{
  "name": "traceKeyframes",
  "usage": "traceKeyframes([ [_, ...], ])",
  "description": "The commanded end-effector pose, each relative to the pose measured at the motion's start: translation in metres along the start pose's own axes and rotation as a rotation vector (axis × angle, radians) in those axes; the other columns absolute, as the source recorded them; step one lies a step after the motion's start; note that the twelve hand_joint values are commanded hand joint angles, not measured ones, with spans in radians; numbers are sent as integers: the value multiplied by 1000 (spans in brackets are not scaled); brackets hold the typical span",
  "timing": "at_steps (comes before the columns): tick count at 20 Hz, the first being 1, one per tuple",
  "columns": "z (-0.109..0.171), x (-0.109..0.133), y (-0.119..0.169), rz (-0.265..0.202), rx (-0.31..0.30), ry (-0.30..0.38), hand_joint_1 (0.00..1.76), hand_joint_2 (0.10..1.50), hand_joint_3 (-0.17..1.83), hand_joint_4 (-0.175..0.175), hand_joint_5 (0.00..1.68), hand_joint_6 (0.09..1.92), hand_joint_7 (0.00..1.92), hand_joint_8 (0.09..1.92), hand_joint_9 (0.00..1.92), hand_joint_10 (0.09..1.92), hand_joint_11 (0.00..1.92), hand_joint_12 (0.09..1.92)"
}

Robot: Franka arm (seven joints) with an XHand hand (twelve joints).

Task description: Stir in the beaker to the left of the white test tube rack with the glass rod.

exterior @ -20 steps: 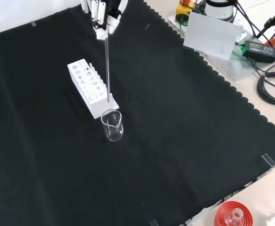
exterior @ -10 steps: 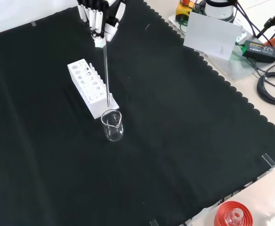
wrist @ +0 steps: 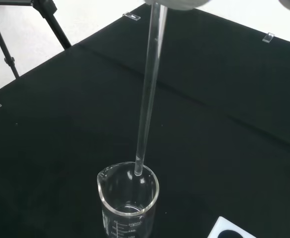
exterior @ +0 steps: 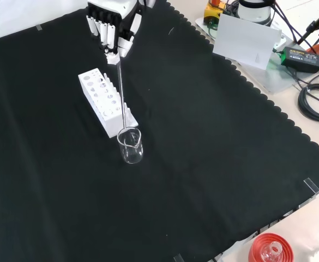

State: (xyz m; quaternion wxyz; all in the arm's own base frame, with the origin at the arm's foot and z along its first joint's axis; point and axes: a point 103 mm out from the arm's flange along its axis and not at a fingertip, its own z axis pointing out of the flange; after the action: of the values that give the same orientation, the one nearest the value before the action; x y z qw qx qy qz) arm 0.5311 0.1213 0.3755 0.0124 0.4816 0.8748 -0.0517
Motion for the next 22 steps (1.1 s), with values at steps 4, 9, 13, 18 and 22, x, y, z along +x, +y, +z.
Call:
traceKeyframes([
  [4, 38, -2, 15, -26, 9, 12, 1327, 1050, -175, -175, 1401, 87, 1395, 589, 1746, 486, 1610, 713],
  [9, 46, -3, 16, -30, 5, 10, 1327, 1050, -175, -175, 1401, 87, 1395, 589, 1746, 485, 1610, 713],
  [13, 54, -5, 18, -29, 7, 6, 1327, 1050, -175, -175, 1402, 87, 1395, 589, 1746, 485, 1610, 714],
  [18, 78, -9, 24, -33, 17, 5, 1327, 1050, -175, -175, 1403, 87, 1395, 589, 1747, 485, 1611, 714],
  [22, 84, -11, 22, -28, 13, 7, 1327, 1049, -175, -175, 1403, 87, 1396, 587, 1747, 484, 1611, 714],
])
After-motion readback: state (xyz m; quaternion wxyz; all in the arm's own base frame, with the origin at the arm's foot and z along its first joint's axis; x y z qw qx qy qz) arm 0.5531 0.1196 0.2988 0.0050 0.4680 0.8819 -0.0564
